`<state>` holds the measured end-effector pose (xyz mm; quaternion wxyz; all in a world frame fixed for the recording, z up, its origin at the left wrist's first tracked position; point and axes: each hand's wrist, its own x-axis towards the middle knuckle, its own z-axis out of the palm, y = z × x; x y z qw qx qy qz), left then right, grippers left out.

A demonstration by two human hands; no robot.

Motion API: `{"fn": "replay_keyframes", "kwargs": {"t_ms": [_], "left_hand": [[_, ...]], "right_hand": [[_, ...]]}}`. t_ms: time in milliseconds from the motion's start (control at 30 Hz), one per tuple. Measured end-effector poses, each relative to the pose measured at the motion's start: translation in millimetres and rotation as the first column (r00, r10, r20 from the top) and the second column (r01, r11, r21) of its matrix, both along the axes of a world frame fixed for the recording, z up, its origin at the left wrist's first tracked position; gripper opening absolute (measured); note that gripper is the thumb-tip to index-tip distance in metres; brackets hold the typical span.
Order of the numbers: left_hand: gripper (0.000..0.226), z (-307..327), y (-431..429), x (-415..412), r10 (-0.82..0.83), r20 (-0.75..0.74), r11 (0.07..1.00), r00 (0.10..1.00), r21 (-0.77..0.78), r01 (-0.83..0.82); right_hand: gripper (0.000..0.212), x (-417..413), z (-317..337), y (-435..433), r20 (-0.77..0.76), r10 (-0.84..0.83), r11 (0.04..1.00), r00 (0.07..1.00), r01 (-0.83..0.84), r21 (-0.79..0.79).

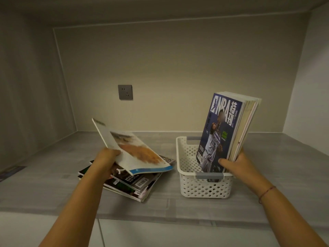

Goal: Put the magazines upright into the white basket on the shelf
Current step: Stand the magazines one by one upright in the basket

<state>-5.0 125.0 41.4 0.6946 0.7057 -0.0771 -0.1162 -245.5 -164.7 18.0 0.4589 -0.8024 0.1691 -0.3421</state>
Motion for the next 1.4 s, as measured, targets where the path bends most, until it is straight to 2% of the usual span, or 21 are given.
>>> {"fn": "replay_keyframes", "kwargs": {"t_ms": [100,267,400,500,567,700,767,833,867,933,1033,1167,1233,1300,1400], "left_hand": [[0.012,26.2,-26.6,-25.9,0.088,0.255,0.996,0.963,-0.055,-0.077],[0.019,57.1,-77.9,-77.9,0.185,0.609,0.983,0.771,-0.120,-0.141],[0.046,57.6,-121.5,-114.9,0.068,0.766,0.992,0.639,0.016,-0.125],[0.054,44.6,-147.8,-129.5,-0.043,0.815,0.986,0.578,0.127,-0.105],[0.054,33.7,-159.6,-138.4,-0.129,0.826,0.972,0.549,0.216,-0.097],[0.056,12.2,-169.4,-151.8,-0.273,0.787,0.939,0.554,0.343,-0.025],[0.057,9.7,-170.4,-152.9,-0.383,0.721,0.916,0.577,0.378,0.136],[0.058,10.9,-169.3,-153.8,-0.581,0.551,0.814,0.599,0.373,0.446],[0.058,10.6,-167.9,-154.5,-0.682,0.465,0.729,0.565,0.367,0.578],[0.064,9.4,-164.5,-152.9,-0.804,0.360,0.591,0.473,0.402,0.699],[0.074,10.5,-160.2,-142.7,-0.851,0.295,0.524,0.435,0.407,0.748],[0.088,14.3,-163.3,-133.8,-0.822,0.331,0.570,0.464,0.452,0.686],[0.092,13.8,-169.5,-134.1,-0.801,0.379,0.599,0.464,0.512,0.616],[0.095,12.3,-175.3,-135.6,-0.789,0.405,0.614,0.462,0.543,0.573],[0.093,9.3,-177.4,-136.9,-0.784,0.415,0.620,0.461,0.529,0.579]], "right_hand": [[0.056,0.8,-1.6,-1.8,-0.004,0.003,1.000,1.000,-0.003,0.005],[0.058,1.7,-2.0,-1.3,-0.008,0.022,1.000,1.000,-0.022,0.011],[0.059,-0.5,-0.3,-1.8,0.000,0.039,0.999,0.999,-0.039,0.011],[0.060,-3.6,2.1,-1.3,-0.003,0.074,0.997,0.997,-0.073,0.007],[0.062,-6.5,4.2,-0.3,0.007,0.093,0.996,0.996,-0.093,-0.001],[0.091,-9.1,7.2,1.0,0.037,0.133,0.991,0.990,-0.132,-0.014],[0.087,-9.6,9.5,4.5,0.060,0.154,0.988,0.986,-0.153,-0.024],[0.076,-9.9,10.9,7.2,0.072,0.155,0.988,0.985,-0.153,-0.033],[0.071,-10.1,11.5,8.5,0.077,0.150,0.988,0.986,-0.148,-0.037],[0.070,-10.6,12.4,10.4,0.090,0.149,0.989,0.985,-0.146,-0.036],[0.083,-11.1,11.9,9.8,0.100,0.166,0.986,0.981,-0.164,-0.034],[0.100,-8.0,13.0,7.5,0.074,0.201,0.979,0.977,-0.197,-0.050],[0.094,-7.3,12.7,7.0,0.061,0.208,0.978,0.976,-0.206,-0.040],[0.078,-7.6,11.6,6.6,0.052,0.192,0.981,0.980,-0.190,-0.026],[0.069,-6.9,9.2,4.7,0.054,0.143,0.990,0.988,-0.142,-0.026]]}}
